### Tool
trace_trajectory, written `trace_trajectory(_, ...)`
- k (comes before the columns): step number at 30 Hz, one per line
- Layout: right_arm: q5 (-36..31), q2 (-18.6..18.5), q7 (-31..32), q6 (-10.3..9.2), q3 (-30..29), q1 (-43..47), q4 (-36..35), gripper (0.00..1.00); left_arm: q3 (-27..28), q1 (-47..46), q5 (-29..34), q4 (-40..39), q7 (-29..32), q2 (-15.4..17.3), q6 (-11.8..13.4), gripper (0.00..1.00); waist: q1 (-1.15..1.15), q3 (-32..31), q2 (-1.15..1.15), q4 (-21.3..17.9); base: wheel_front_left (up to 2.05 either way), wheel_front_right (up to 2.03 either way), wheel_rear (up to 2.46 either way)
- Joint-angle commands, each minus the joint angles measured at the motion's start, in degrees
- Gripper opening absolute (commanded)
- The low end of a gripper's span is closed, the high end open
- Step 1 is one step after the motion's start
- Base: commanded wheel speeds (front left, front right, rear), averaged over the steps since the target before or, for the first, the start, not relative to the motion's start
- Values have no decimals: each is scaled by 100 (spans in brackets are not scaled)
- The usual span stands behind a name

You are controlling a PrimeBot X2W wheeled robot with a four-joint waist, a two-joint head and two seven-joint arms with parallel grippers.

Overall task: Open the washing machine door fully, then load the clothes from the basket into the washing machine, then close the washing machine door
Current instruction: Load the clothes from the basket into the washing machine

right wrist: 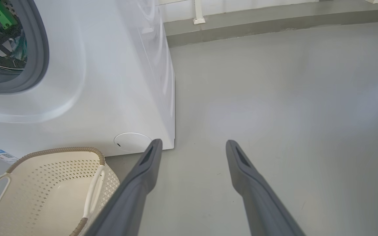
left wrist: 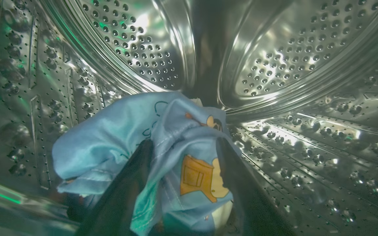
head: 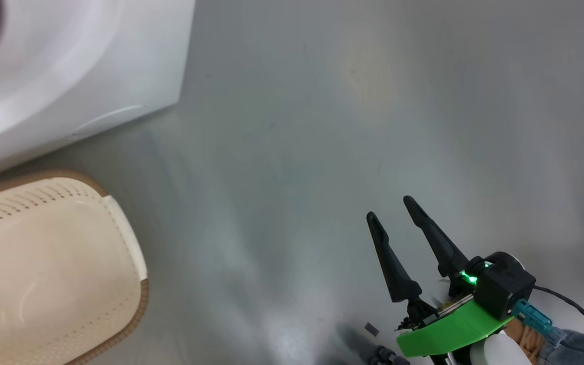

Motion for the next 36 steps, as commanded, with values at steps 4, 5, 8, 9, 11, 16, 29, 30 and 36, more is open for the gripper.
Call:
trace_trajectory(4,38,-74,-27,9,125,-3,5,100,-10,286,-41,-79,-121,28,-32,100,0,-405,0,248,0,0,0)
trace_trajectory(5,38,-74,-27,9,135,-4,31,100,-9,341,-51,-74,-139,-14,-26,100,0,-460,0,268,0,0,0)
trace_trajectory(8,54,-74,-27,9,142,-5,91,100,-10,492,-70,-68,-184,-118,-1,100,0,-588,0,327,0,0,0)
trace_trajectory(9,59,-74,-27,9,146,-6,109,100,-16,543,-71,-66,-195,-155,12,100,0,-623,0,343,0,0,0)
trace_trajectory(11,70,-74,-27,9,156,-12,137,100,-12,637,-85,-75,-213,-222,29,100,0,-683,0,368,0,0,0)
trace_trajectory(16,77,-74,-27,9,128,-20,189,100,60,878,-176,-161,-238,-400,44,100,0,-818,0,442,0,0,0)
trace_trajectory(29,87,-74,-27,9,-11,17,326,100,277,1847,-256,-928,-246,-894,-77,100,0,-1350,0,806,0,0,0)
trace_trajectory(30,87,-74,-27,9,-16,18,341,100,291,1926,-257,-975,-246,-931,-97,100,0,-1399,0,838,0,0,0)
trace_trajectory(36,93,-74,-27,9,-69,28,414,100,281,2431,-201,-1185,-246,-1158,-233,100,0,-1663,0,1027,0,0,0)
